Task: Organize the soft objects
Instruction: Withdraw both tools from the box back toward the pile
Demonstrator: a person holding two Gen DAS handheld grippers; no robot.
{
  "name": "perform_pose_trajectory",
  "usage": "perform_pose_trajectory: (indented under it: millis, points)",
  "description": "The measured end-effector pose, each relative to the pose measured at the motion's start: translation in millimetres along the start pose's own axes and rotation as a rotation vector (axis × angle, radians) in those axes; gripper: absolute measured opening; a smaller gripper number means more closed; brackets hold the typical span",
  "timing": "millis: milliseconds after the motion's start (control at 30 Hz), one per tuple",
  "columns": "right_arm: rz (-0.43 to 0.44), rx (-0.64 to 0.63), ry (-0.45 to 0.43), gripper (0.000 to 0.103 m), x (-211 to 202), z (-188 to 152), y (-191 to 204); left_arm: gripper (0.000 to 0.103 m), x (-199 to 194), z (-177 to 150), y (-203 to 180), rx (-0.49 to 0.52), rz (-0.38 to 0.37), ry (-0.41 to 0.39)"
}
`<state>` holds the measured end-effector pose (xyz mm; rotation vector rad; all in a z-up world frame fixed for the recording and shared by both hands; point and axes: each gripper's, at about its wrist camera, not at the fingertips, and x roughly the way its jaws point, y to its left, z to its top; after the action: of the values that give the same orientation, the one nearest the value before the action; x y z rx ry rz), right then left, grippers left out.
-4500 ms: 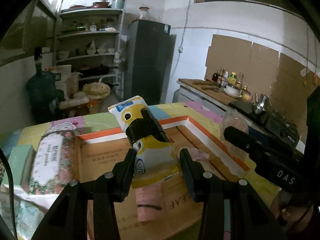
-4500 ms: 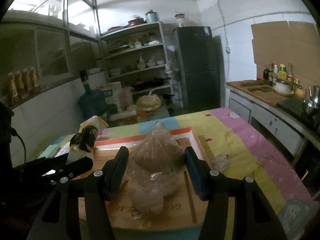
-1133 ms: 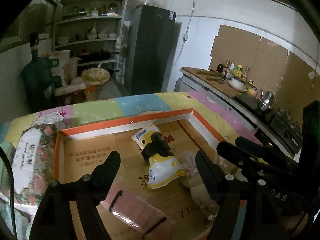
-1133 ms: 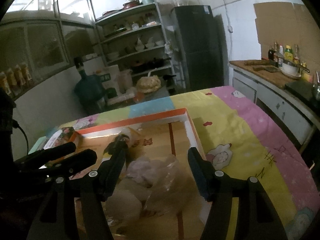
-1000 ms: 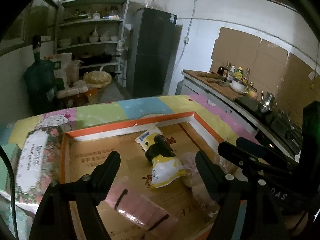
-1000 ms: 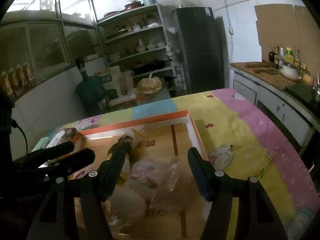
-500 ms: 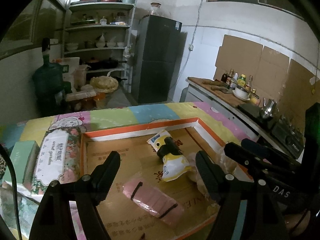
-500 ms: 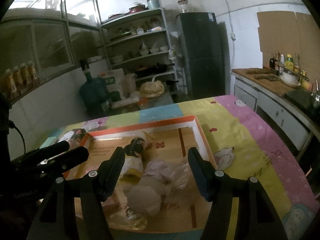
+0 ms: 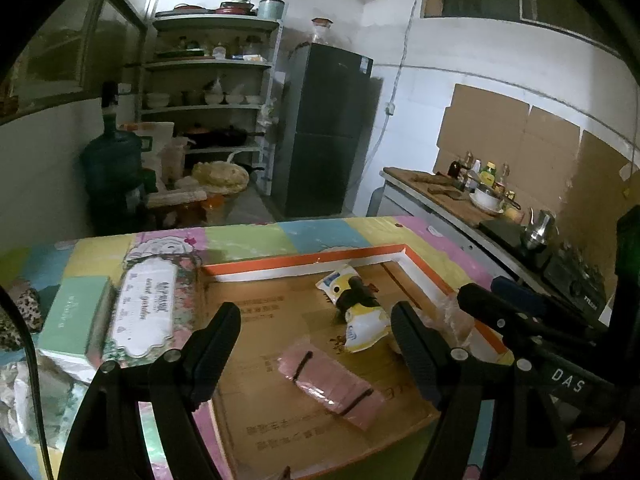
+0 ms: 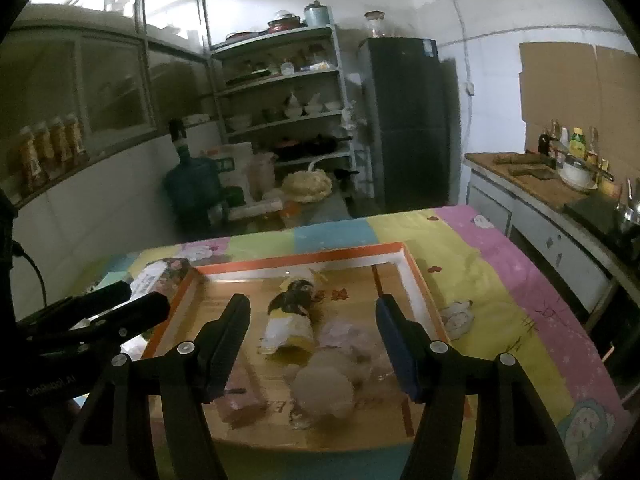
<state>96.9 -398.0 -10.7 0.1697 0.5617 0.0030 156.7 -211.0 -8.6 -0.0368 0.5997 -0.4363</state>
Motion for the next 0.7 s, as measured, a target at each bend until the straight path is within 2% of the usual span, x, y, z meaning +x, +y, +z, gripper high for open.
perform_pose_trajectory:
  millis: [700]
  points:
    - [0.063,-0.069,-0.032,0.067,-26.3,3.1,66.5,0.077,-61.9,-9.8,43.7,-0.041,0.063,-0.067]
